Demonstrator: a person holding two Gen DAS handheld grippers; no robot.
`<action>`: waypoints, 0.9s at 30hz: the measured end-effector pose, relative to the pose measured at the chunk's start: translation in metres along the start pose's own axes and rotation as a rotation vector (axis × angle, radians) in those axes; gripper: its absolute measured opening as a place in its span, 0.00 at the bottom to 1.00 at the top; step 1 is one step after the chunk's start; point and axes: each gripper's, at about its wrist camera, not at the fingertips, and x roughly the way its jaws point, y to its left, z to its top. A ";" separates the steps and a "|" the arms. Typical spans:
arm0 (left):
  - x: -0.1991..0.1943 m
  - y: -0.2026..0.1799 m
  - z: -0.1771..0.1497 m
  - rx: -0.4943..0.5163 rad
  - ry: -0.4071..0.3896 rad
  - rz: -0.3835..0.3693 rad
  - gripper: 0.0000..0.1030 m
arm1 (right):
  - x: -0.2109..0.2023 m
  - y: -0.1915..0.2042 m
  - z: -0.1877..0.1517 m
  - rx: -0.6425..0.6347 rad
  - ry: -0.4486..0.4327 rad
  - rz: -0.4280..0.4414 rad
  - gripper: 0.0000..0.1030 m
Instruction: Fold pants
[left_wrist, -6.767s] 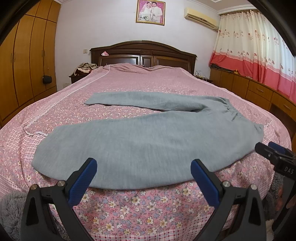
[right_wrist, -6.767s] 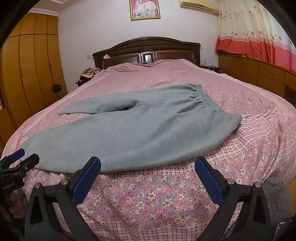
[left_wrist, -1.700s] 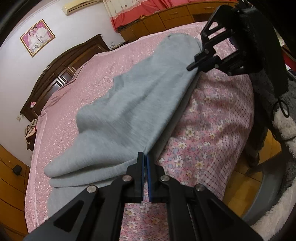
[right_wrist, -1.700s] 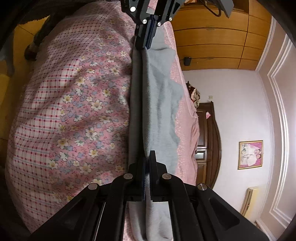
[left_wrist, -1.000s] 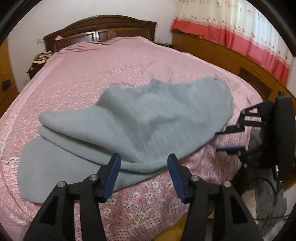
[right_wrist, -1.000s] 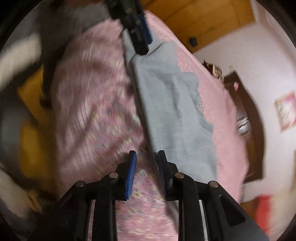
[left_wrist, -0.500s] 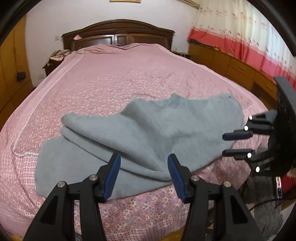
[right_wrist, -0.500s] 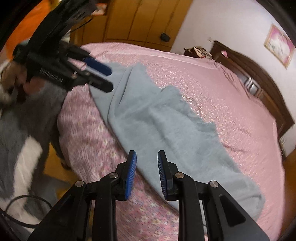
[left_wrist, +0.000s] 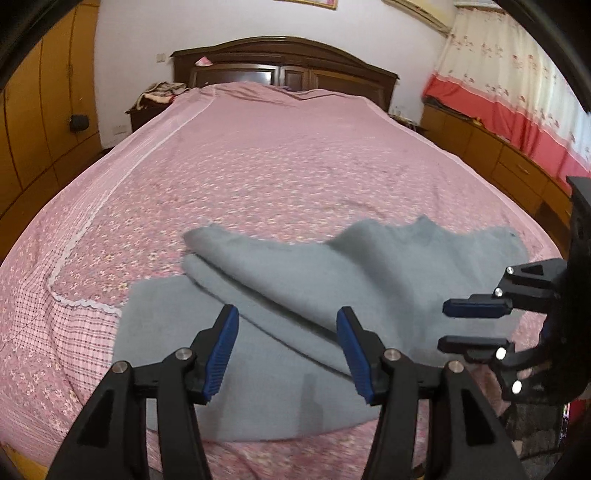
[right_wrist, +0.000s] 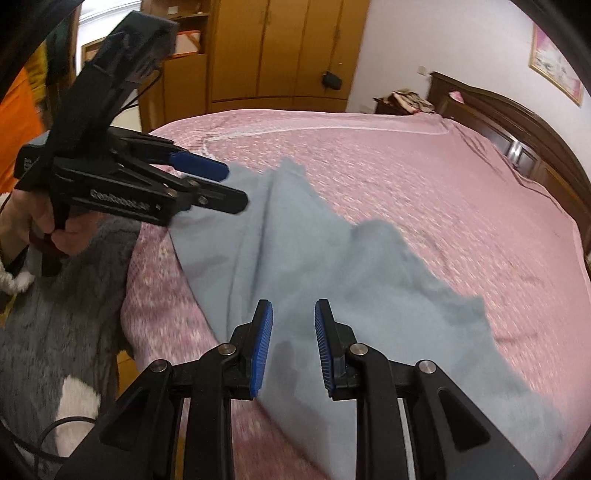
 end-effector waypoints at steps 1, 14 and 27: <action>0.003 0.006 0.002 -0.011 0.002 0.007 0.57 | 0.006 0.002 0.005 -0.004 -0.002 0.010 0.23; 0.033 0.104 0.008 -0.263 0.025 0.030 0.57 | 0.089 0.037 0.081 -0.123 -0.089 0.059 0.23; 0.020 0.129 -0.013 -0.386 -0.007 0.021 0.57 | 0.154 0.054 0.097 -0.220 -0.024 -0.089 0.23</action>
